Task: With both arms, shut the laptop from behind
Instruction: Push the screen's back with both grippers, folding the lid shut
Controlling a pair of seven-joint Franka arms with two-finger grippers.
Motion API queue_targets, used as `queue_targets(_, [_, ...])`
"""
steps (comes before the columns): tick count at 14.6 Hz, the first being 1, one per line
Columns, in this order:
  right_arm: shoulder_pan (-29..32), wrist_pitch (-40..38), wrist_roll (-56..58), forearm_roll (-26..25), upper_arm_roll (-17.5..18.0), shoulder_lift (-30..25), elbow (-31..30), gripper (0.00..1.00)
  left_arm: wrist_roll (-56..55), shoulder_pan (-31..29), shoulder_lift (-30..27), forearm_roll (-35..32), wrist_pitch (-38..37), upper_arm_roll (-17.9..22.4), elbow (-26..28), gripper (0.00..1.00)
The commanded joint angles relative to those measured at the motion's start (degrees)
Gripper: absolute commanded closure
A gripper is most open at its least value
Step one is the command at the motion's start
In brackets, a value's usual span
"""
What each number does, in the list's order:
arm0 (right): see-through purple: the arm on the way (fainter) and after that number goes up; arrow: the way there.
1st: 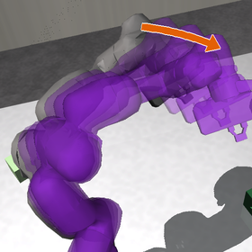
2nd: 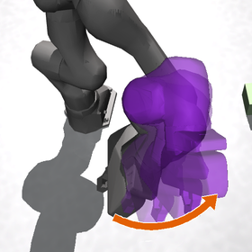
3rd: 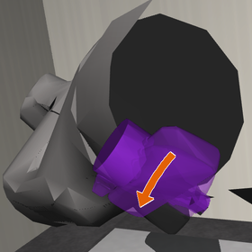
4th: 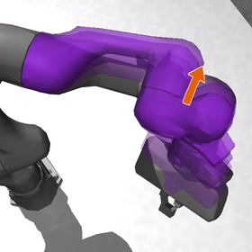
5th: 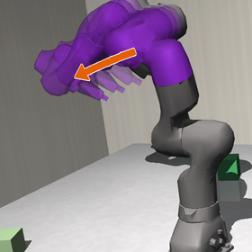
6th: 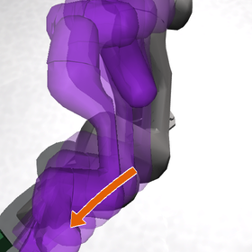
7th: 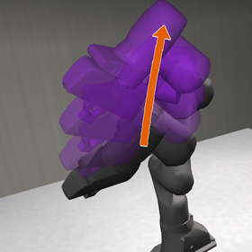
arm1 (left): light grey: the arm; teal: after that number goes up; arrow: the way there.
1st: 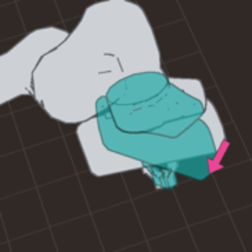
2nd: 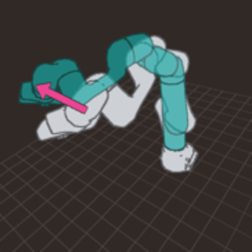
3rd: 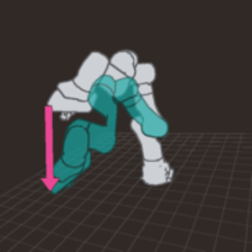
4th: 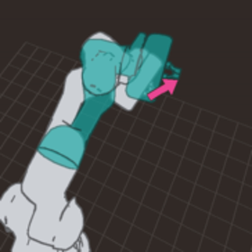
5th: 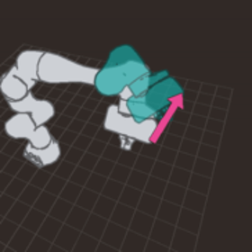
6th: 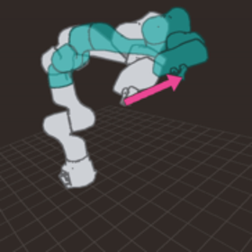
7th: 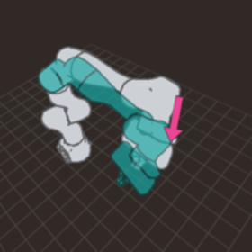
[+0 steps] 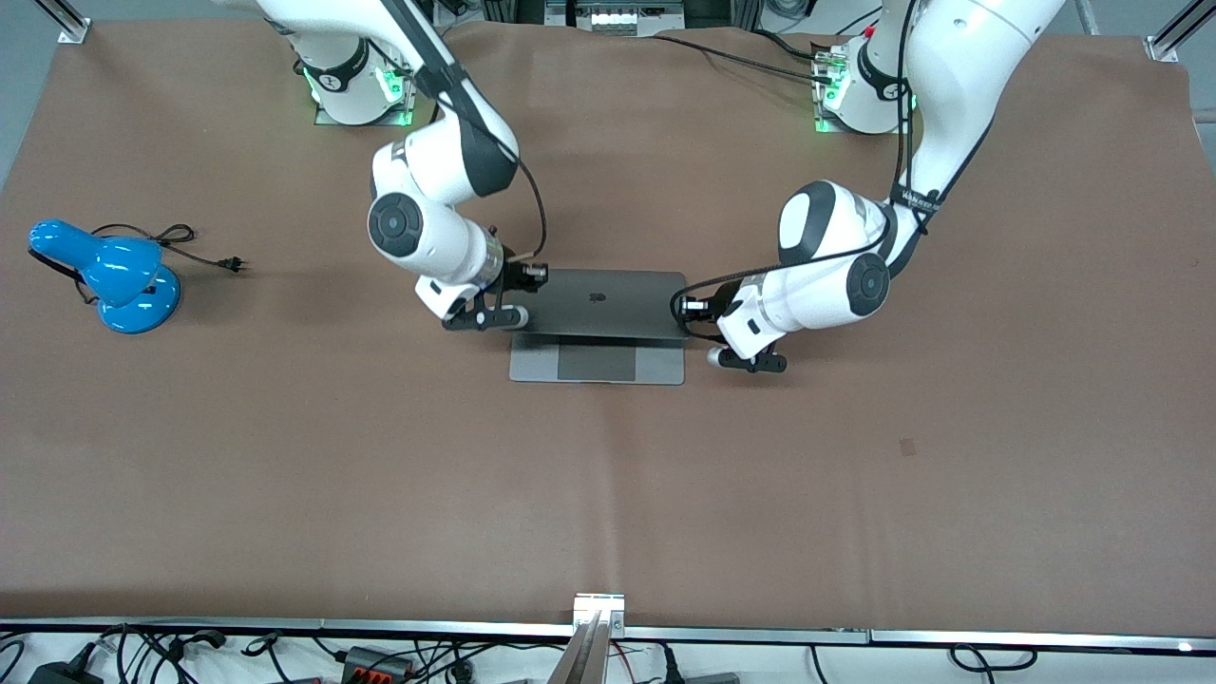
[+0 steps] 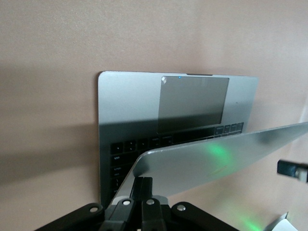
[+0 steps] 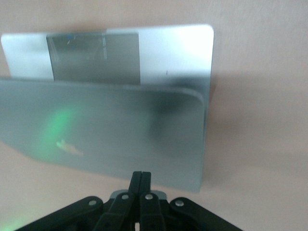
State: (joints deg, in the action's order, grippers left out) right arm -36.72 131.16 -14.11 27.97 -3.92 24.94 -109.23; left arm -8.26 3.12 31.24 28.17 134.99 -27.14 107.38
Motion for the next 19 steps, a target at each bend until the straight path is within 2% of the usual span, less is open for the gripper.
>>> queue_targets(1, [0.07,0.06,-0.48,0.24,-1.17,5.19,5.77,1.0,-1.93,0.75,4.08,-2.5,0.45,0.34,-4.28,1.0])
queue_targets(6, [0.07,3.4,-0.48,0.24,-1.53,11.08,8.5,1.0,-3.5,0.84,7.6,-6.36,0.89,0.42,-6.74,1.0])
queue_targets(8, [0.07,3.4,-0.48,0.24,-1.53,13.02,9.82,1.0,-4.13,0.84,9.0,-9.17,2.21,0.68,-7.8,1.0])
queue_targets(11, [-0.02,3.4,-0.48,0.16,-1.62,15.39,11.23,1.0,-4.22,2.76,11.9,-9.72,5.88,1.74,-8.86,1.0])
queue_targets(15, [-0.02,3.4,-0.39,-0.72,-1.7,15.49,11.23,1.0,-4.3,7.07,12.88,-9.63,7.66,5.69,-9.03,1.0])
queue_targets(19, [-0.02,3.4,-0.3,-0.72,-1.7,15.4,11.23,1.0,-4.3,7.34,13.05,-9.63,7.75,5.87,-9.03,1.0])
